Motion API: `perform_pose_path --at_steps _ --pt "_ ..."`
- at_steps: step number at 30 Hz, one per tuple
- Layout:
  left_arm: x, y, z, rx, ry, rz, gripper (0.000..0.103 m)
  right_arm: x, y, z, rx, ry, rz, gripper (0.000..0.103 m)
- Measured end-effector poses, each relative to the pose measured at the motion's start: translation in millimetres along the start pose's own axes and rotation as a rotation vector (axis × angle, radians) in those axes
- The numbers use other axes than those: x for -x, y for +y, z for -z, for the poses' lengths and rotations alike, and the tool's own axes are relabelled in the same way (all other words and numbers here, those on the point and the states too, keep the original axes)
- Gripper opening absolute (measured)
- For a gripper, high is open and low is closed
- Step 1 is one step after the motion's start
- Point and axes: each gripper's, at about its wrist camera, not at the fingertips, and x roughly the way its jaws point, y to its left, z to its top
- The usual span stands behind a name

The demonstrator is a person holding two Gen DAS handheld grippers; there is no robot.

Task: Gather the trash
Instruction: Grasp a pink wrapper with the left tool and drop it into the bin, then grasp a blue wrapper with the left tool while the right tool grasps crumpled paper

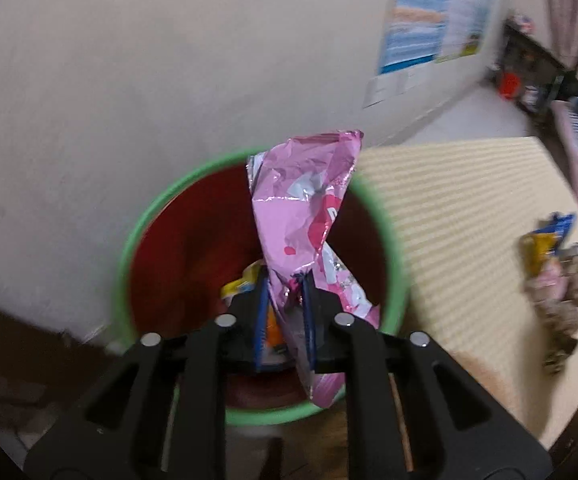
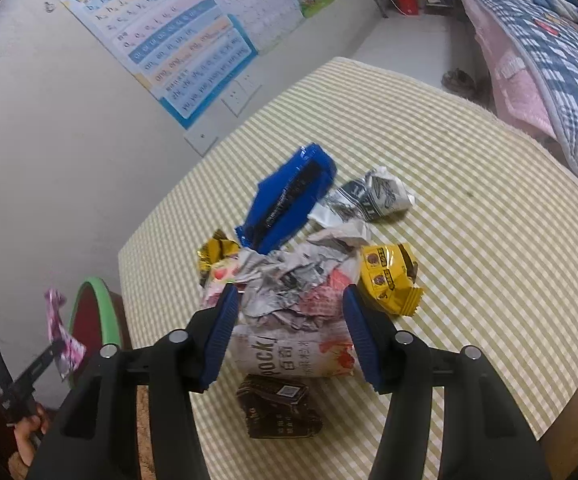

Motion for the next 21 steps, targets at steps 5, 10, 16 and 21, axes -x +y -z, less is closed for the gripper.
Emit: perform_pose_path --at_steps 5,10,16,21 --pt "-3 8 8 0.009 -0.022 -0.064 0.061 -17 -7 -2 -0.036 0.018 0.035 0.066" --pt "21 -39 -7 -0.048 -0.105 0.053 0.065 -47 -19 -4 -0.093 0.085 -0.010 0.062" --pt "33 -179 -26 -0.303 -0.125 0.329 0.065 -23 -30 -4 -0.144 0.061 -0.122 0.037" --pt "2 -298 -30 -0.478 0.015 0.482 0.065 26 -40 0 -0.153 -0.042 -0.172 0.037"
